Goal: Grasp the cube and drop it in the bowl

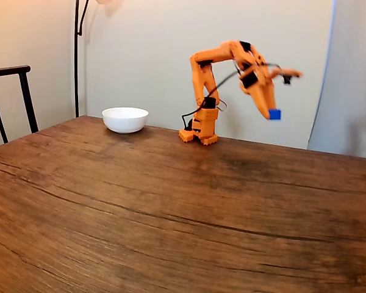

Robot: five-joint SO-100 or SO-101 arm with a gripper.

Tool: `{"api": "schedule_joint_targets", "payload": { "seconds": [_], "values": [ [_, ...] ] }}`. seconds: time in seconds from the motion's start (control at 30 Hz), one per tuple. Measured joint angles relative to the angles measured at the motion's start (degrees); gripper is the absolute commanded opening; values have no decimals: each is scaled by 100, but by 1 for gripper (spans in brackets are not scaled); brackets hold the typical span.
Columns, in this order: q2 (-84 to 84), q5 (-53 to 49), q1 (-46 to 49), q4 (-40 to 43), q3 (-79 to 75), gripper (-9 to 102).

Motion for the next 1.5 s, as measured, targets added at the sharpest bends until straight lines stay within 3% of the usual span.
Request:
{"api": "schedule_joint_targets", "payload": {
  "seconds": [0.2,0.9,1.5],
  "values": [
    [97,483,1213,0,-308,5],
    [132,853,3990,9,-580,5],
    [132,870,7409,185,-580,5]
  ]
}}
